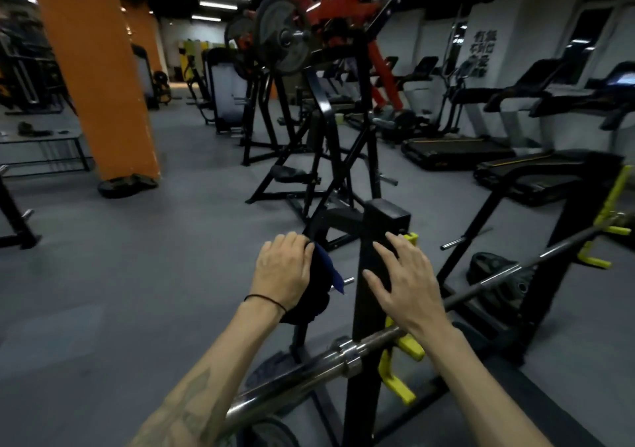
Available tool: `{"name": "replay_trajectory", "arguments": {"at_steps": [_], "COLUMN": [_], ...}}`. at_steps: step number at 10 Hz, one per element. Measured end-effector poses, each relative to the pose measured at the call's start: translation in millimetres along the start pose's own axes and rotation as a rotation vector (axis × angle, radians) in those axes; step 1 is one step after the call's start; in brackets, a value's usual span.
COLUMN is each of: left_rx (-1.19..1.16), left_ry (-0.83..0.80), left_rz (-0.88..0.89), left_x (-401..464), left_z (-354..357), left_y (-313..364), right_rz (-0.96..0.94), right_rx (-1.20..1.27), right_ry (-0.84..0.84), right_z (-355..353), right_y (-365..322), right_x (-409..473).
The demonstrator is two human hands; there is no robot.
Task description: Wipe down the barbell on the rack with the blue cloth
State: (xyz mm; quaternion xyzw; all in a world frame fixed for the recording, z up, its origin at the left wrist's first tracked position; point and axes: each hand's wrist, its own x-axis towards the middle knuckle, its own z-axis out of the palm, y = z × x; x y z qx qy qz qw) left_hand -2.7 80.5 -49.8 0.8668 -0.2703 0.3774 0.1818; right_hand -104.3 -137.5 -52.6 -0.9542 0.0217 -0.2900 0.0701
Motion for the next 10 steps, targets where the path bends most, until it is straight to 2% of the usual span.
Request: {"name": "replay_trajectory", "arguments": {"at_steps": [3, 5, 6, 7, 8, 10], "left_rx": [0.047, 0.113, 0.167, 0.193, 0.123, 0.093], "left_ry": [0.104, 0.108, -0.065, -0.411, -0.514, -0.507], "left_rz": [0.075, 0.118, 0.097, -0.017, -0.114, -0.093], "left_x": [155.3, 187.5, 178.7, 161.4, 155.6, 149.8], "left_z": [32.8, 60.9, 89.1, 116.8, 123.9, 114.2], "left_y": [119.4, 166.6, 174.9, 169.6, 164.0, 166.6], "right_rz": [0.000, 0.018, 0.044, 0.067, 0.092, 0.085], "right_rx": [-0.070, -0.006, 0.033, 0.044, 0.042, 0.049], "right_ry": [0.013, 0.037, 0.015, -0.016, -0.048, -0.101], "right_z": [-64.9, -73.1, -67.2, -56.9, -46.5, -36.4], "right_y": [102.3, 147.3, 163.1, 172.0, 172.5, 163.6], "right_x": [92.2, 106.9, 99.6, 89.7, 80.6, 77.6]}}
